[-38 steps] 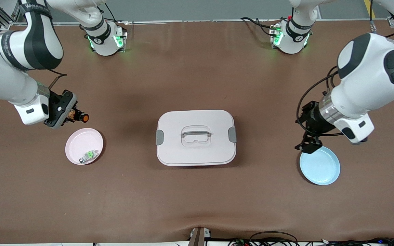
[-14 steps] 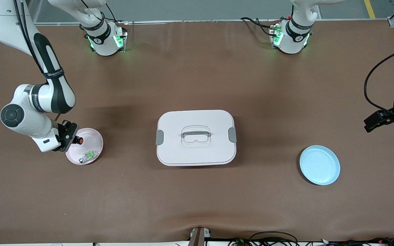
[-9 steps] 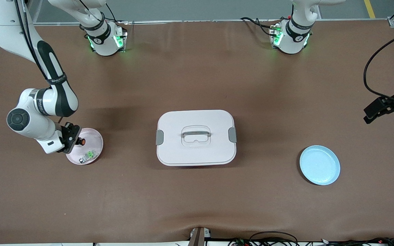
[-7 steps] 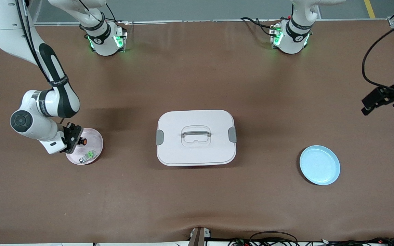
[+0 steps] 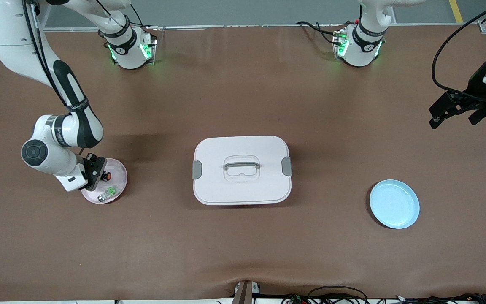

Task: Transfer orange switch to right arm and place
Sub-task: 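Lower the switch onto the pink plate and open the right gripper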

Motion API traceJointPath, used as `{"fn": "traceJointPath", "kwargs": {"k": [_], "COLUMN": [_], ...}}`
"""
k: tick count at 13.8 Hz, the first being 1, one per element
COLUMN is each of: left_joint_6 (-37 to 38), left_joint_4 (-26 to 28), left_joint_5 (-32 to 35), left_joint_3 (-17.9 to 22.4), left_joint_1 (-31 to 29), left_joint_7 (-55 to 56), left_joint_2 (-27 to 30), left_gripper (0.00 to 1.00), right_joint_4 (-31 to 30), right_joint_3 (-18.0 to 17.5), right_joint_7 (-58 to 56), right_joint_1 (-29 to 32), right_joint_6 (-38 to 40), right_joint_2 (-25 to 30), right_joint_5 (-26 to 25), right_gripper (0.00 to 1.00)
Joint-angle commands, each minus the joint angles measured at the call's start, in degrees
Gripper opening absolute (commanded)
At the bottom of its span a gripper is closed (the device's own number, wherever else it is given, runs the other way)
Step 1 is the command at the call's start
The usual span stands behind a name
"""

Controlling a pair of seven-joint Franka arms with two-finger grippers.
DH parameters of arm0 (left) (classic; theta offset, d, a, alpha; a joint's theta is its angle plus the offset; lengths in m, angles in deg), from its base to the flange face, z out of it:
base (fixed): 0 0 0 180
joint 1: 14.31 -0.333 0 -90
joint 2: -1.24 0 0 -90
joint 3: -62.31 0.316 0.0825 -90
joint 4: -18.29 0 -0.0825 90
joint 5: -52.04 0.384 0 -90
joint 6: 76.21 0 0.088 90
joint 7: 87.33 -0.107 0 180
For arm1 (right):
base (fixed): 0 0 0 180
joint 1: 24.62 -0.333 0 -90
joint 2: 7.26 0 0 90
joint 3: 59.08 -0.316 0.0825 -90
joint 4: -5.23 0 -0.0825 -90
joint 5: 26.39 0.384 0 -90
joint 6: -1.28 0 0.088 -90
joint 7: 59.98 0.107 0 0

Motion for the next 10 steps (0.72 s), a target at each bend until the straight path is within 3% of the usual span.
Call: {"fn": "traceJointPath", "kwargs": {"k": [1, 4, 8, 10], "left_joint_6": [3.3, 3.3, 3.3, 3.3], "left_joint_4": [-2.0, -4.6, -4.8, -4.7], "left_joint_5": [-1.7, -1.1, -0.6, -1.0], "left_joint_3": [-0.3, -0.3, -0.3, -0.4], "left_joint_1": [-2.0, -2.1, -2.1, -2.9], "left_joint_7": [-1.1, -1.4, -1.4, -1.4], "left_joint_2": [-0.9, -2.5, -3.2, -3.2], "left_gripper": [1.00, 1.00, 1.00, 1.00], "right_joint_4": [1.3, 4.1, 17.3, 20.4], "right_joint_3": [-0.8, -0.9, -1.0, -1.0], "right_joint_7": [-0.1, 0.3, 11.0, 17.6], "right_joint_1": [1.7, 1.6, 1.4, 1.2], "right_joint_6": [0.8, 6.0, 30.1, 35.4], "right_joint_2": [0.0, 1.2, 2.0, 3.8], "right_joint_5": [-0.8, -0.4, 2.8, 2.7], "right_gripper": [1.00, 1.00, 1.00, 1.00]}}
